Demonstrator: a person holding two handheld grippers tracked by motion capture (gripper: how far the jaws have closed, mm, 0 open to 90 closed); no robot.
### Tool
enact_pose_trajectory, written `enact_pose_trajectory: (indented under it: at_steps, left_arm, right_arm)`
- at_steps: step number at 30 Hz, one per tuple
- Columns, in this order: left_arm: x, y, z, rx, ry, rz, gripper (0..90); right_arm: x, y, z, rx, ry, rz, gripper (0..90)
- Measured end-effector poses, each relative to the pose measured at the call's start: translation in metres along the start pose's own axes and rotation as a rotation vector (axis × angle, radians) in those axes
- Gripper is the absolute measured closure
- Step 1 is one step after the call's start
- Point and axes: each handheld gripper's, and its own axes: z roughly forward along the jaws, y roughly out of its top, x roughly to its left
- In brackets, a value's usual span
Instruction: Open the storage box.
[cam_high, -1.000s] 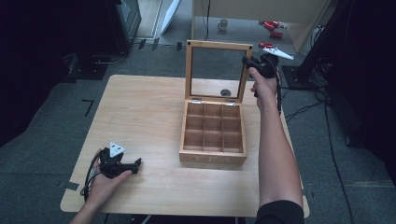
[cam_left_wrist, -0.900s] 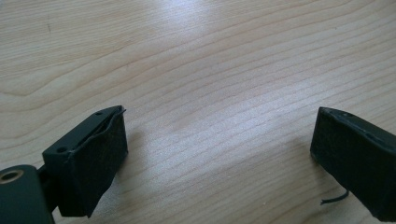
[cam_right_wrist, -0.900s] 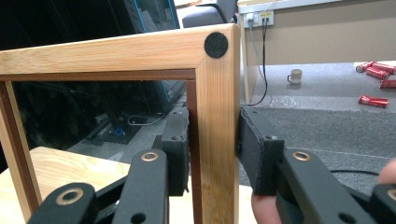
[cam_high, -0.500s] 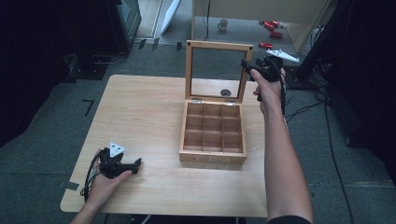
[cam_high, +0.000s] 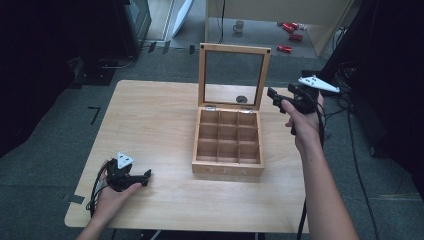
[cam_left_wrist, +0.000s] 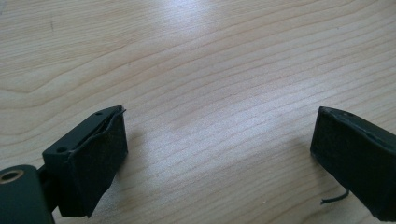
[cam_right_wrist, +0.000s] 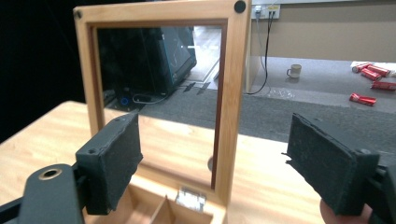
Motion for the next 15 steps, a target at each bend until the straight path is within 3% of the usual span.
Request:
enact_pose_trajectory:
  at_steps: [2,7,8,15]
  left_arm:
    - [0.0,0.0,0.0,0.001,0.0,0.002,3.9]
    - [0.0,0.0,0.0,0.002,0.0,0.003,3.9]
    - [0.0,0.0,0.0,0.0,0.001,0.002,3.9]
    - [0.0,0.0,0.0,0.001,0.002,0.001,4.0]
  right_arm:
    - [0.002,-0.012,-0.018,0.009,-0.013,-0.01,16.6]
    - [0.002,-0.033,-0.039,0.026,-0.023,-0.009,16.3]
    - [0.002,-0.045,-0.049,0.036,-0.029,-0.008,16.3]
    - [-0.003,-0.081,-0.071,0.062,-0.055,-0.028,16.3]
